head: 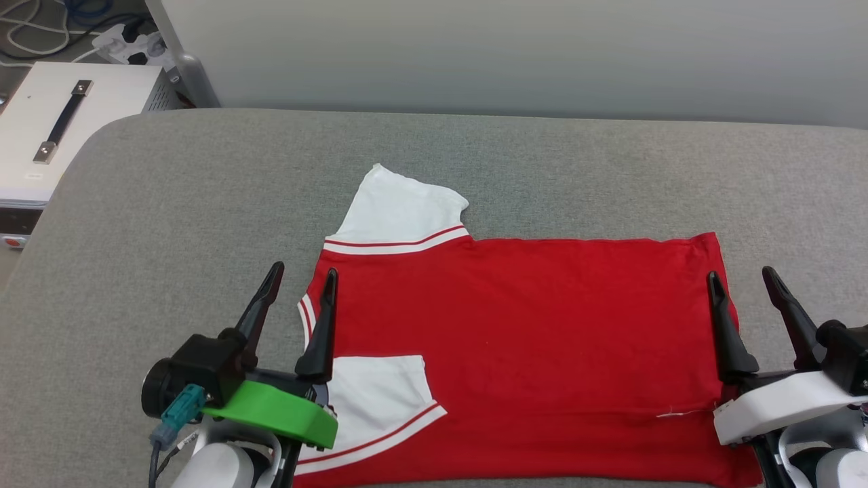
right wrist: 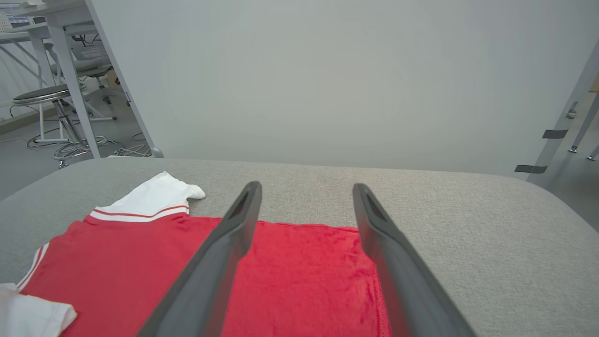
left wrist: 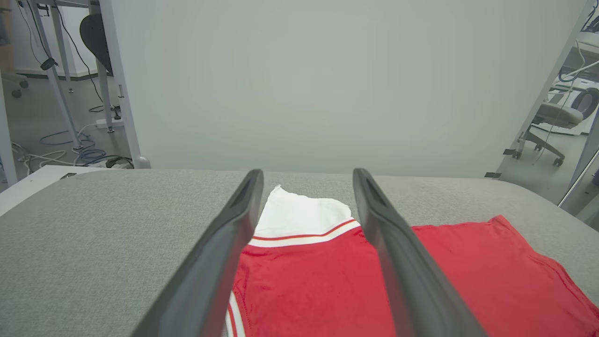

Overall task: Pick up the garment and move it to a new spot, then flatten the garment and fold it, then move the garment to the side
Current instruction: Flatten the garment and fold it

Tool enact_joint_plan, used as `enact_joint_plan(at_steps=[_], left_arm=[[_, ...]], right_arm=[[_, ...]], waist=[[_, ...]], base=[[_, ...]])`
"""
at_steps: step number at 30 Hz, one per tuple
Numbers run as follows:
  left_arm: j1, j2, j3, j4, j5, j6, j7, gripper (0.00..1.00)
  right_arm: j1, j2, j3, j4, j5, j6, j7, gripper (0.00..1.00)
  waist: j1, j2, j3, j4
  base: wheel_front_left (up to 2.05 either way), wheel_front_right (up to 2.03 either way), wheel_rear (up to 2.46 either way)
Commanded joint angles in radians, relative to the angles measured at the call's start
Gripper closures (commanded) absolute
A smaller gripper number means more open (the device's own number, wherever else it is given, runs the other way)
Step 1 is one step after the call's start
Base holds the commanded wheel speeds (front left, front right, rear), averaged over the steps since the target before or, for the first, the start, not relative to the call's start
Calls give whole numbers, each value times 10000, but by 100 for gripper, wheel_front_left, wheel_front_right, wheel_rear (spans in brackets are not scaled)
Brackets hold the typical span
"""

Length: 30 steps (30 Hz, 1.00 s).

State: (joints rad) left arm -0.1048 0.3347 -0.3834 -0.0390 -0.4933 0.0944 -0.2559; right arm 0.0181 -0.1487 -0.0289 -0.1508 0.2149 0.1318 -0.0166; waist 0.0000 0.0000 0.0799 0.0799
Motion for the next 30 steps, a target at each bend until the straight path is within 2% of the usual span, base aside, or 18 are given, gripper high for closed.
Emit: enact_joint_plan(at_steps=[1,8,13,14,17,22,26,30], left_arm=[[142,-99,142,66,263,-154,-56,0],[63,-897,1271,356,1191,-1062,-57,0],[-744,-749,1598,891,1426,-1617,-58,0],[-1740,-402,1594,1425,1297,-1875,245,0],[-2777,54,1566,1793,1130,-2035,968,0],[-4801,1105,972,2460,587,-2222,3113,0],[-6491,1866,16,2888,-382,-2245,4824,0],[-7967,2565,-1032,3718,-1457,-2248,6961,0]], right_arm=[[26,63,-11,93,-94,-11,-170,0],[-332,272,140,397,-320,-11,-576,0],[-881,299,358,216,-401,-11,-405,0],[-1139,282,409,47,-422,-11,-324,0],[-1370,336,517,-62,-430,-11,-319,0],[-1751,516,762,-125,-440,-11,-394,0],[-2140,684,878,-60,-402,-11,-481,0],[-2506,793,1099,-17,-406,-11,-579,0]], waist=[[0,0,70,-51],[0,0,612,-364],[0,0,1328,-758],[0,0,1835,-967],[0,0,2282,-1238],[0,0,3005,-1693],[0,0,3499,-2033],[0,0,3901,-2290]], base=[[0,0,0],[0,0,0],[0,0,0],[0,0,0],[0,0,0],[0,0,0],[0,0,0],[0,0,0]])
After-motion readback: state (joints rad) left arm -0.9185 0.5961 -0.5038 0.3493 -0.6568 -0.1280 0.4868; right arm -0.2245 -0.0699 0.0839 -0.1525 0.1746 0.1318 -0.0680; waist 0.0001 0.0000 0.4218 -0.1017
